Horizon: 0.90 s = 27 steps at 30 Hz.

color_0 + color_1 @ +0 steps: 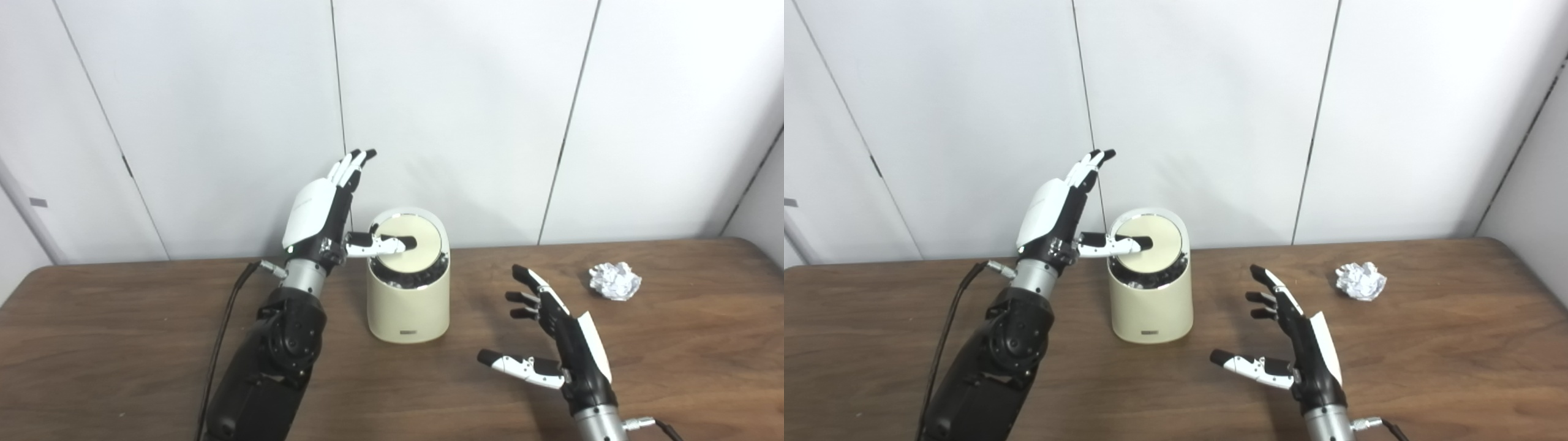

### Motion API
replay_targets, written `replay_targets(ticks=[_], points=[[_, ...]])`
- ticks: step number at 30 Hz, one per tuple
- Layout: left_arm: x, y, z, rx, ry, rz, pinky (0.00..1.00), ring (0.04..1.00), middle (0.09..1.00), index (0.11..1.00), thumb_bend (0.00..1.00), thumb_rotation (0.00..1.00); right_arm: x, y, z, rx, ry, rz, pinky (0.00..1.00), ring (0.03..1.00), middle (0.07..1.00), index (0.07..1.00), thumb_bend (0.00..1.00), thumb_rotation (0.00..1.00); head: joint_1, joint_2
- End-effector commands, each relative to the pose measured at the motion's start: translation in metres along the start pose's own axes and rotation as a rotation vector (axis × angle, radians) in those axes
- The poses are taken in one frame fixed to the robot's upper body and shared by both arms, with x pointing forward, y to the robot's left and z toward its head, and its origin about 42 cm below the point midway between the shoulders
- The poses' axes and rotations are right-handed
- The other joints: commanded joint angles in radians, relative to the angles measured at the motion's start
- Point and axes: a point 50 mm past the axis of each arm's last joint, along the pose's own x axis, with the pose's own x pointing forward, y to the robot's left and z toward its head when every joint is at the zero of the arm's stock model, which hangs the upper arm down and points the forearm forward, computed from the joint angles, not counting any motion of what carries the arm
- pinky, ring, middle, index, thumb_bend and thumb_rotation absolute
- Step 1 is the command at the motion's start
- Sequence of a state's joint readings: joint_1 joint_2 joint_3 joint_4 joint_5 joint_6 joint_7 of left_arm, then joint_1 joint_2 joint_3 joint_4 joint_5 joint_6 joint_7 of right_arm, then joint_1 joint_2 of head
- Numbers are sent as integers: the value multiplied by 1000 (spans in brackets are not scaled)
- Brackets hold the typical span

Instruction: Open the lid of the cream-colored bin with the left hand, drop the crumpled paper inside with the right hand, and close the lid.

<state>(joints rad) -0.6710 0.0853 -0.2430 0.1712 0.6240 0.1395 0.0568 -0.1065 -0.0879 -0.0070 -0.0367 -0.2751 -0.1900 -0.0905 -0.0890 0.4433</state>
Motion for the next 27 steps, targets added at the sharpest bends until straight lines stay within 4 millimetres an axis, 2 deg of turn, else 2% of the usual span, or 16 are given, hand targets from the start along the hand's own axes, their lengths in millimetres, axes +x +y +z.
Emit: replay_targets(ticks=[1, 10, 27], points=[[17, 24, 27, 39, -94, 63, 843, 990, 998, 996, 990, 299, 10, -3, 17, 7, -70, -19, 687, 786, 892, 869, 796, 246, 0, 2], [18, 20, 28, 52, -87, 21, 834, 996, 1000, 1000, 989, 207, 9, -4, 15, 6, -70, -19, 692, 786, 890, 869, 805, 263, 1, 2], [15, 12, 11, 108, -62, -16, 839, 1000, 1000, 1000, 973, 175, 8, -3, 20, -1, -70, -16, 681, 782, 890, 870, 799, 261, -2, 9]])
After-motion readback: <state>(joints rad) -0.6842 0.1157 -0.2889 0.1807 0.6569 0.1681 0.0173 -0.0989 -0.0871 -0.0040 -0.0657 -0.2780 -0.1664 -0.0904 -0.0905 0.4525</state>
